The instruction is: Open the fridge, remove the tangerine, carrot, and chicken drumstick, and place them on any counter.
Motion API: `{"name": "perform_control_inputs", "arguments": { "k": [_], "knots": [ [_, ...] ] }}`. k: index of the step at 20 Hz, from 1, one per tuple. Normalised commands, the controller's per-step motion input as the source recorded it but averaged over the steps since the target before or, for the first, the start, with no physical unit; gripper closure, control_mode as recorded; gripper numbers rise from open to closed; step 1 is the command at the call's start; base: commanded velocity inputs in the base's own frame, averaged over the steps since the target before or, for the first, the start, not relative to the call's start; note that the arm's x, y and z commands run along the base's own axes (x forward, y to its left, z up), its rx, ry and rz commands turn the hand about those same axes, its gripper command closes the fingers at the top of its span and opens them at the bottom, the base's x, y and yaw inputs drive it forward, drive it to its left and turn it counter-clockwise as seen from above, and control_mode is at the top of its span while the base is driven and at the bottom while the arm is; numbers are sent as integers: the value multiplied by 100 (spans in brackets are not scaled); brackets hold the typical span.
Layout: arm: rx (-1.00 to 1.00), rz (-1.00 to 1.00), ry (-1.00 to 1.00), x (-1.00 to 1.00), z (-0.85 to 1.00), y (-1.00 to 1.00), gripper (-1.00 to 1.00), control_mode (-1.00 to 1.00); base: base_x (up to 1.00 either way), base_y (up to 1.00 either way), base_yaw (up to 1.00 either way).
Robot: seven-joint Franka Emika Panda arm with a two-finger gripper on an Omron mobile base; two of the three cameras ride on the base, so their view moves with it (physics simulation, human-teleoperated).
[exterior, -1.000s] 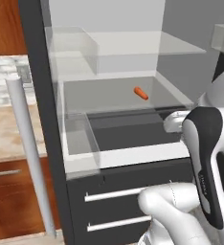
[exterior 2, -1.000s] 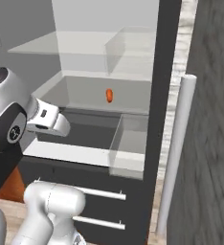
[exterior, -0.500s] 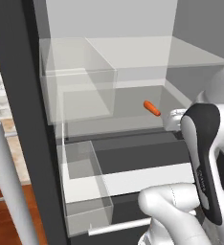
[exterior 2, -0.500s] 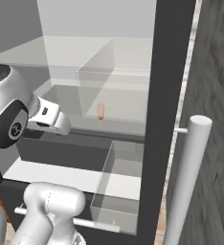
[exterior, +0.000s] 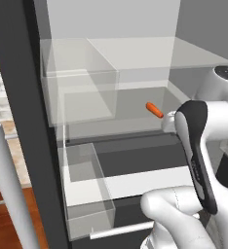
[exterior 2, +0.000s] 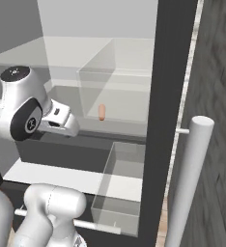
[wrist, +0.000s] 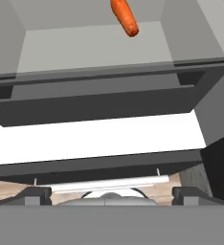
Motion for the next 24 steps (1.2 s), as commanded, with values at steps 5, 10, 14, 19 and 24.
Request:
{"name": "perform_control_inputs", "arguments": {
  "k": [5,10,14,19,24],
  "knots": [
    [0,1,-8,45,-68,-9,-100,-100,0,0,0],
    [0,0,1,86,-28,-25,-100,-100,0,0,0],
    [0,0,4,79,-19,-25,-100,-100,0,0,0],
    [0,0,9,70,-5,-14,-100,-100,0,0,0],
    [-1,0,11,71,-16,-8,-100,-100,0,0,0]
  ]
}}
